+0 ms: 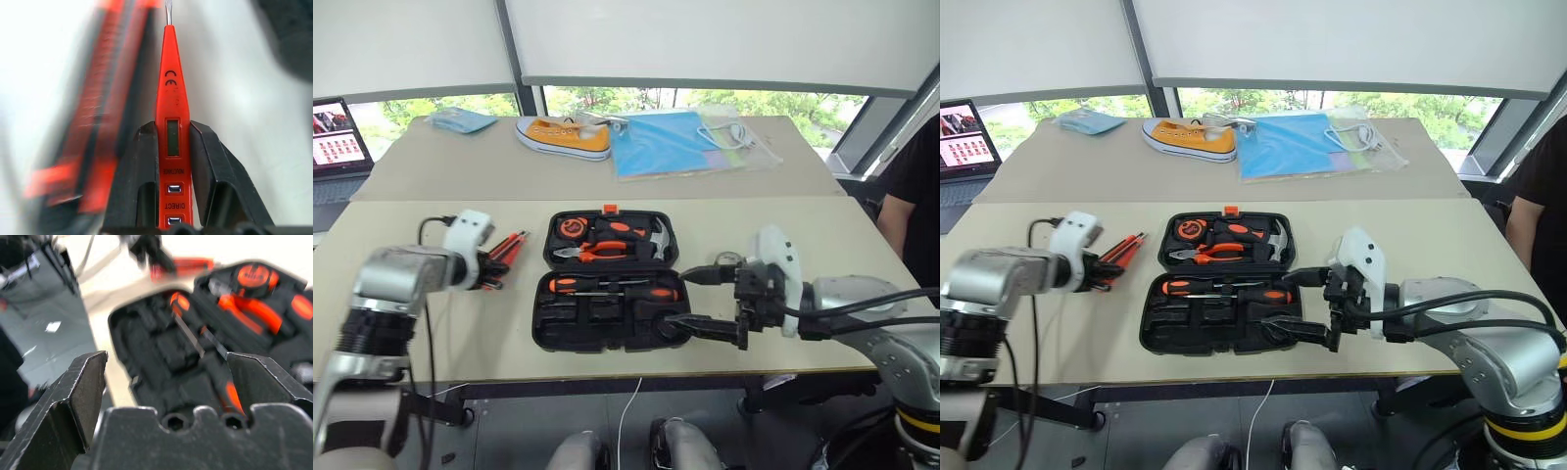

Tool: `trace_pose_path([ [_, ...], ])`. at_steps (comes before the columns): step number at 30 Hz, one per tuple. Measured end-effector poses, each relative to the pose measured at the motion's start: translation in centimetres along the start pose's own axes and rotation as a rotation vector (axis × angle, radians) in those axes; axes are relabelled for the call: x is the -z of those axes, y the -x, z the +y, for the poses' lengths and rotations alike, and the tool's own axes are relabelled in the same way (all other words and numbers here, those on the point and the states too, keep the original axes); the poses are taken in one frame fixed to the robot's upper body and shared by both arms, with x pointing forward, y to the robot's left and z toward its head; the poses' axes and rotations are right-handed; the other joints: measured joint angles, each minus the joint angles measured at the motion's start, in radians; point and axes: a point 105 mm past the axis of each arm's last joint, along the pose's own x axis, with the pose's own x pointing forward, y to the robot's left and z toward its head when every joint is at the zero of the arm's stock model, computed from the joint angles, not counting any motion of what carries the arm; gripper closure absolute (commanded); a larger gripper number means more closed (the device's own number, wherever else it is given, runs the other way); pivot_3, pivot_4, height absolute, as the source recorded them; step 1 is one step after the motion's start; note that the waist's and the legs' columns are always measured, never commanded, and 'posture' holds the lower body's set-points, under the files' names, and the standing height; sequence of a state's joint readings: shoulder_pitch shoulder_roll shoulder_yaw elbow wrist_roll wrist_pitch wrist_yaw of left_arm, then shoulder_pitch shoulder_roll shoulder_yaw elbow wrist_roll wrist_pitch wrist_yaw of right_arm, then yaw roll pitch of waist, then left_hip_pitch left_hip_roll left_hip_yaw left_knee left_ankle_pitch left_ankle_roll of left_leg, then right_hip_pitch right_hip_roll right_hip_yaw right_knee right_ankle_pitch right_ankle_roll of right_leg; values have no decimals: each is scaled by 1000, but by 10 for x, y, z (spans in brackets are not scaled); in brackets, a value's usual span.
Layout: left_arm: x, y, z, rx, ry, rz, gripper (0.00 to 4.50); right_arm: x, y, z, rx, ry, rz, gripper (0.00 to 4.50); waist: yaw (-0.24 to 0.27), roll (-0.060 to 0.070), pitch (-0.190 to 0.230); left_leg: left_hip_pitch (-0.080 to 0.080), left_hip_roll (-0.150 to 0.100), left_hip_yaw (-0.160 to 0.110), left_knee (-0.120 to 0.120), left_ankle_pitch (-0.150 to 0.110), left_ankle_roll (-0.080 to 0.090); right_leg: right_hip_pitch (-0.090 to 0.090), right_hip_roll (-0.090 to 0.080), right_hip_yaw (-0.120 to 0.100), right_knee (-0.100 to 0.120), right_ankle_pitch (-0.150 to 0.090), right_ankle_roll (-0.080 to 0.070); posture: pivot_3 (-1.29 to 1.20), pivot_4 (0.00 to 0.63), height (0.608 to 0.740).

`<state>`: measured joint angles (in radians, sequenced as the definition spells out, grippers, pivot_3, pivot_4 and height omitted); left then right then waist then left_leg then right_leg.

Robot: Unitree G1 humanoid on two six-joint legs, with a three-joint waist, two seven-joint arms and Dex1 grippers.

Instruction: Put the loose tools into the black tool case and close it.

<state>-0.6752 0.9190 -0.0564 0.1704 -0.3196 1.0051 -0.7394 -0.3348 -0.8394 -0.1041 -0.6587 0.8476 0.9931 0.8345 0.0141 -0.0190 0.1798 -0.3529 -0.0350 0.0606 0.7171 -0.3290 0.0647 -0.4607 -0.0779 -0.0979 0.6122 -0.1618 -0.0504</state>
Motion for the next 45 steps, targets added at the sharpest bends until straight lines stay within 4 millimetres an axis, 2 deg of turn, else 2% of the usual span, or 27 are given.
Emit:
trace_pose_path([
  [3,-32,13,-13,145,-141,-121,4077,3,2,2,-10,0,21,0,13,0,0,-1,-1,0,1,-1,-1,1,-2,-1,-2,0,0,0,150,718],
  [5,-53,26,-35,315,-265,-202,4077,3,2,2,-12,-2,24,0,17,0,0,-1,-2,0,1,-1,-1,1,-3,-1,-2,-1,2,0,150,718],
  [7,-61,34,-60,482,-388,-226,4077,4,2,2,-10,-4,24,0,17,0,0,-1,-2,1,1,0,0,1,-3,-1,-2,-1,2,0,150,718],
  [11,-43,33,-97,746,-574,-132,4077,5,1,3,-2,-7,22,0,13,0,0,-1,-1,1,1,2,4,1,-1,-1,-1,-1,2,0,150,718],
  [14,-27,27,-110,842,-691,-45,4077,6,-1,4,5,-10,19,0,13,0,0,-1,0,1,2,2,5,1,0,-1,-1,-2,2,0,150,718],
  [15,-20,18,-114,862,-763,2,4077,7,-1,6,13,-11,17,0,14,0,0,-1,0,1,2,2,5,1,0,-1,-1,-2,3,0,150,718],
  [19,-9,2,-117,883,-805,64,4077,8,-3,12,10,-18,5,0,15,0,0,-3,1,0,4,3,8,1,0,0,-1,-4,7,0,150,718],
  [24,-11,-11,-119,848,-824,103,4077,10,-1,10,60,-23,1,0,22,0,0,-6,1,0,10,-1,14,1,0,0,-1,-4,7,0,150,718],
  [32,-13,-21,-132,850,-733,113,4077,13,-1,10,89,-30,2,0,23,0,0,-10,1,0,14,-3,18,0,0,0,-2,-3,10,0,150,718],
  [40,-9,-19,-134,857,-780,119,4077,12,-1,10,94,-25,-3,0,24,0,0,-10,1,0,13,-3,18,0,0,0,-2,-3,10,0,150,718],
  [41,-9,-19,-134,855,-786,119,3077,12,-1,10,94,-25,-3,0,24,0,0,-10,1,0,13,-3,18,0,0,0,-1,-3,10,0,150,718],
  [45,-7,-20,-134,856,-783,118,1937,11,-1,10,94,-19,-9,0,24,0,0,-10,1,0,13,-3,18,0,0,0,-1,-3,10,0,150,718],
])
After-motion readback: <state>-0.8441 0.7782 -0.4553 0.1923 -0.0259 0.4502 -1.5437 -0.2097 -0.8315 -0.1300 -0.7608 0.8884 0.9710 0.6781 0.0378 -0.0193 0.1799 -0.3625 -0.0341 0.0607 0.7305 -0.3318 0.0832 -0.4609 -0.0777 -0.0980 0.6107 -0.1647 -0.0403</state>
